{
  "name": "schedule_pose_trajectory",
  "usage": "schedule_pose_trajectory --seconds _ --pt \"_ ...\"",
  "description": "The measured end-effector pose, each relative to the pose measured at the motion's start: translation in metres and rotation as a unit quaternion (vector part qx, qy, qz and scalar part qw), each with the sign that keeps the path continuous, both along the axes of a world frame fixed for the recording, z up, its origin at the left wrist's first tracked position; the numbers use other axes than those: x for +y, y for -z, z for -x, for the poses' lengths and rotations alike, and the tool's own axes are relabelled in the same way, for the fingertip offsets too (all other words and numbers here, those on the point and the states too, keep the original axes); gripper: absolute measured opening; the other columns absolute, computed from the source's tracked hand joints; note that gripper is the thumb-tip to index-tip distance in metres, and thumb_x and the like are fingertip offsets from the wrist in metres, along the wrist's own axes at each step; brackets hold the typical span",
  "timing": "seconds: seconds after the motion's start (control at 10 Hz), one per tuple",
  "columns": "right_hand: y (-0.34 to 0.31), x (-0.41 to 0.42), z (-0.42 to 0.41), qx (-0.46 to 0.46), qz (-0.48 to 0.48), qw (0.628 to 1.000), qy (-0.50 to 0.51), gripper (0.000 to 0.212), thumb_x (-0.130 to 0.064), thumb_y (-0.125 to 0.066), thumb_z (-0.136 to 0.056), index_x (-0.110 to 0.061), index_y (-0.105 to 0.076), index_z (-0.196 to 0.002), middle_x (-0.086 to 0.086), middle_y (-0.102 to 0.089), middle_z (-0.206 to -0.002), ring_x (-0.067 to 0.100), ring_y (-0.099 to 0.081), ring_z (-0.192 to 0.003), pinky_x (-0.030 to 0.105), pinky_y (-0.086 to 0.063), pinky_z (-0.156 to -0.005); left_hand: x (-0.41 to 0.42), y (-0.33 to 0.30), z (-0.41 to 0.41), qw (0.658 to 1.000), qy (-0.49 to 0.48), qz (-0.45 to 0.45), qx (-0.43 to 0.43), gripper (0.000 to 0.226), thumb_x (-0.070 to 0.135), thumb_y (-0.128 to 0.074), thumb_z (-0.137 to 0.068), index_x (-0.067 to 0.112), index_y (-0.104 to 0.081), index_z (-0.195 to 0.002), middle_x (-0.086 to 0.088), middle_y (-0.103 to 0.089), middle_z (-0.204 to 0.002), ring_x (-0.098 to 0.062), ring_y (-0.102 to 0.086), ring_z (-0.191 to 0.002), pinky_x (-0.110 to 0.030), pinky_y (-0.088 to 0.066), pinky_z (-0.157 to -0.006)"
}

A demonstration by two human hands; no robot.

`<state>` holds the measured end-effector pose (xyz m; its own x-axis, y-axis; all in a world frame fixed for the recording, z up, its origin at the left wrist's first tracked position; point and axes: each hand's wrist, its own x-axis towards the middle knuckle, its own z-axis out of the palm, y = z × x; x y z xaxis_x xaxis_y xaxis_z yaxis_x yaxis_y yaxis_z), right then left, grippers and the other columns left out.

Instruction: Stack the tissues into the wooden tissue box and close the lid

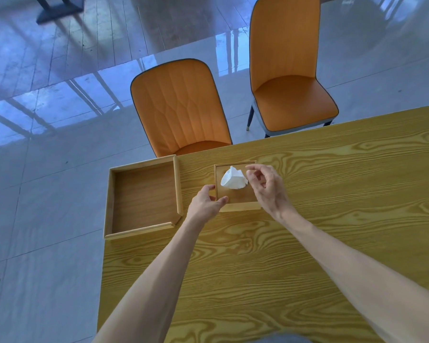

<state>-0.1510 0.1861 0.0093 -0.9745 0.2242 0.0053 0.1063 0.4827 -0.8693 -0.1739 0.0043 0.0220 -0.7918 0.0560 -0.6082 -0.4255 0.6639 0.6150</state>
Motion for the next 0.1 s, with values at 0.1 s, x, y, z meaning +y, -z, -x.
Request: schedule_pose_trajectory --seconds 0.1 --pt "-0.0057 0.0121 0.0067 -0.033 -0.1 0.994 -0.018 0.028 -0.034 -0.051 -0.099 -0.016 -0.07 -0.108 0.003 -0.068 -0.101 0.012 -0.063 -0.086 0.018 -0.051 -0.068 -0.0045 -0.0122 0.0073 0.99 0.096 0.104 0.0 0.055 0.046 -0.059 -0.092 0.026 -0.046 -0.142 -0.002 -0.065 -0.126 -0.023 -0.061 -0.113 -0.039 -0.049 -0.098"
